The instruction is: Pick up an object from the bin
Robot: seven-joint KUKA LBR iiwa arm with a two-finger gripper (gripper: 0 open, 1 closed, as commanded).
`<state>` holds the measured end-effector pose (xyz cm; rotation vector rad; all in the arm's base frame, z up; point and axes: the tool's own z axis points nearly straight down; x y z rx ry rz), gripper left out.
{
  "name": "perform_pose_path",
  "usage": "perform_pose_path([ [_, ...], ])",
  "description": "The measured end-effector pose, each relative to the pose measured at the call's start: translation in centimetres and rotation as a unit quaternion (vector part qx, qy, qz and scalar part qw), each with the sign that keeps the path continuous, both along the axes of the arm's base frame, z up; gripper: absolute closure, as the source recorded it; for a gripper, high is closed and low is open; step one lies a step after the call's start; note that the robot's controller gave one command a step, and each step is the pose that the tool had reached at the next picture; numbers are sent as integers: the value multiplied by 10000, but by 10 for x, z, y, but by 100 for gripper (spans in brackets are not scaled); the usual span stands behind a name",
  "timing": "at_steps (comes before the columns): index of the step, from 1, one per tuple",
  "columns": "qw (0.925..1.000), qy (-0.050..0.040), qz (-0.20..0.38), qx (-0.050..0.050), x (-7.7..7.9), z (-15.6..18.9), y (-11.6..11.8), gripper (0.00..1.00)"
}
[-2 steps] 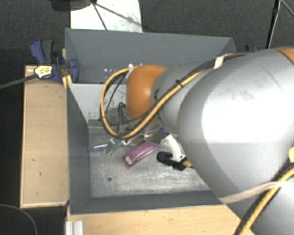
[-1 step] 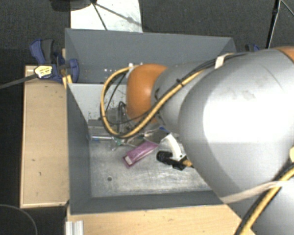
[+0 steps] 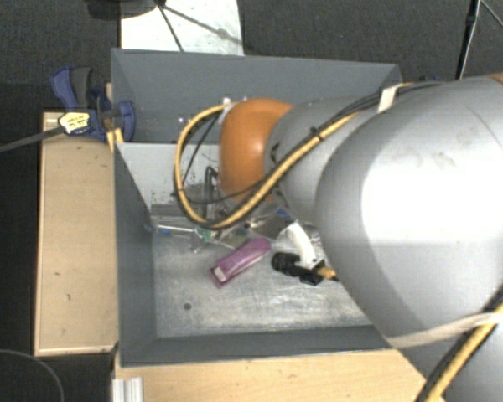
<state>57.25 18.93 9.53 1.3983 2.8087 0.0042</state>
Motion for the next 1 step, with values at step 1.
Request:
perform_pose_path([
  [1, 10000, -5, 14, 2, 1, 14, 0, 100],
])
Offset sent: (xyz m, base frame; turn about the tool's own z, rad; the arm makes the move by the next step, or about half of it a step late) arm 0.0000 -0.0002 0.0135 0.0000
